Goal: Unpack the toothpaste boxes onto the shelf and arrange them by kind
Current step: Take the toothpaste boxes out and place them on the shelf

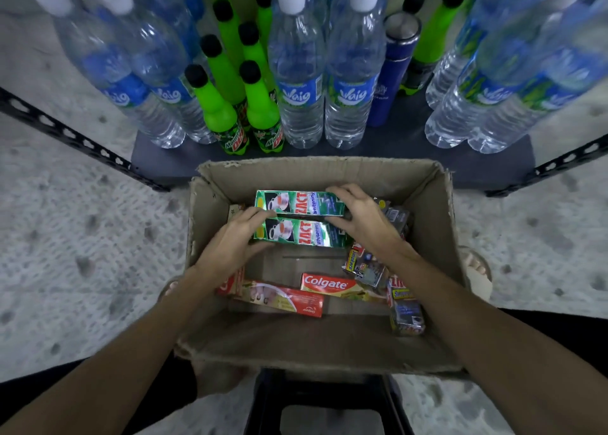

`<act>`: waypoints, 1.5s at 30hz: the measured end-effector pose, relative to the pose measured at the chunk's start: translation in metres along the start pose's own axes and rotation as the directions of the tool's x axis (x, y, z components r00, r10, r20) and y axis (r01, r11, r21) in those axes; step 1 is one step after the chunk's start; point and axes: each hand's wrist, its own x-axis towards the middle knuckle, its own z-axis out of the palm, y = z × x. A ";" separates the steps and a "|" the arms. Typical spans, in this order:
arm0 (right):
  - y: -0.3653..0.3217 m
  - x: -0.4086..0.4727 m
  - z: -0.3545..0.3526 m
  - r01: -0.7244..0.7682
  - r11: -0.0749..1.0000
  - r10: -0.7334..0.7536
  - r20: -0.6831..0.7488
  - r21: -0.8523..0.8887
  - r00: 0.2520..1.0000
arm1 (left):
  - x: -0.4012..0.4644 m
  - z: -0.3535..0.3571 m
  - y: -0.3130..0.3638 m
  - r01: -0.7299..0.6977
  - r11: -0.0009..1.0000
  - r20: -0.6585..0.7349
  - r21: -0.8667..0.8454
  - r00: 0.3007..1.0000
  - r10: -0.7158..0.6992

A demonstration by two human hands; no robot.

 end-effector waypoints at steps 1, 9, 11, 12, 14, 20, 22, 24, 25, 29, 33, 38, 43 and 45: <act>-0.004 -0.003 -0.010 0.016 1.000 -0.016 -0.019 0.008 1.000 | -0.004 -0.008 0.002 -0.010 1.000 -0.012 -0.017 1.000 0.010; -0.053 -0.029 -0.120 0.159 0.985 -0.165 -0.119 -0.060 0.979 | -0.033 -0.091 0.044 -0.111 0.986 -0.165 -0.128 0.982 0.089; -0.068 -0.037 -0.154 0.191 0.978 -0.204 -0.171 -0.086 0.964 | -0.038 -0.118 0.060 -0.151 0.980 -0.223 -0.131 0.967 0.120; -0.075 -0.041 -0.171 0.204 0.974 -0.222 -0.205 -0.101 0.953 | -0.041 -0.133 0.068 -0.176 0.977 -0.259 -0.121 0.956 0.140; -0.092 -0.049 -0.207 0.234 0.963 -0.263 -0.278 -0.133 0.924 | -0.045 -0.165 0.086 -0.202 0.973 -0.317 -0.111 0.935 0.158; -0.158 -0.077 -0.317 0.277 0.934 -0.350 -0.421 -0.226 0.837 | -0.051 -0.269 0.148 -0.324 0.944 -0.470 -0.066 0.844 0.257; -0.178 -0.086 -0.350 0.271 0.926 -0.368 -0.464 -0.264 0.805 | -0.055 -0.303 0.168 -0.348 0.937 -0.507 -0.025 0.812 0.288; -0.198 -0.096 -0.381 0.277 0.918 -0.387 -0.500 -0.282 0.775 | -0.058 -0.337 0.187 -0.380 0.925 -0.535 0.020 0.777 0.331; -0.207 -0.100 -0.396 0.284 0.912 -0.402 -0.514 -0.295 0.758 | -0.059 -0.353 0.196 -0.399 0.916 -0.548 0.037 0.759 0.352; -0.237 -0.113 -0.449 0.292 0.896 -0.438 -0.563 -0.335 0.701 | -0.059 -0.408 0.229 -0.439 0.895 -0.584 0.081 0.706 0.399; -0.246 -0.111 -0.490 0.289 0.892 -0.449 -0.597 -0.348 0.665 | -0.045 -0.444 0.250 -0.453 0.887 -0.603 0.094 0.683 0.412; -0.231 -0.090 -0.530 0.202 0.912 -0.391 -0.604 -0.358 0.695 | -0.005 -0.470 0.260 -0.420 0.905 -0.601 0.062 0.709 0.370; -0.211 -0.062 -0.553 0.048 0.927 -0.255 -0.531 -0.373 0.808 | 0.044 -0.481 0.260 -0.247 0.965 -0.543 0.094 0.799 0.257; -0.200 -0.050 -0.558 -0.035 0.925 -0.182 -0.522 -0.378 0.834 | 0.063 -0.482 0.259 -0.167 0.977 -0.525 0.136 0.824 0.214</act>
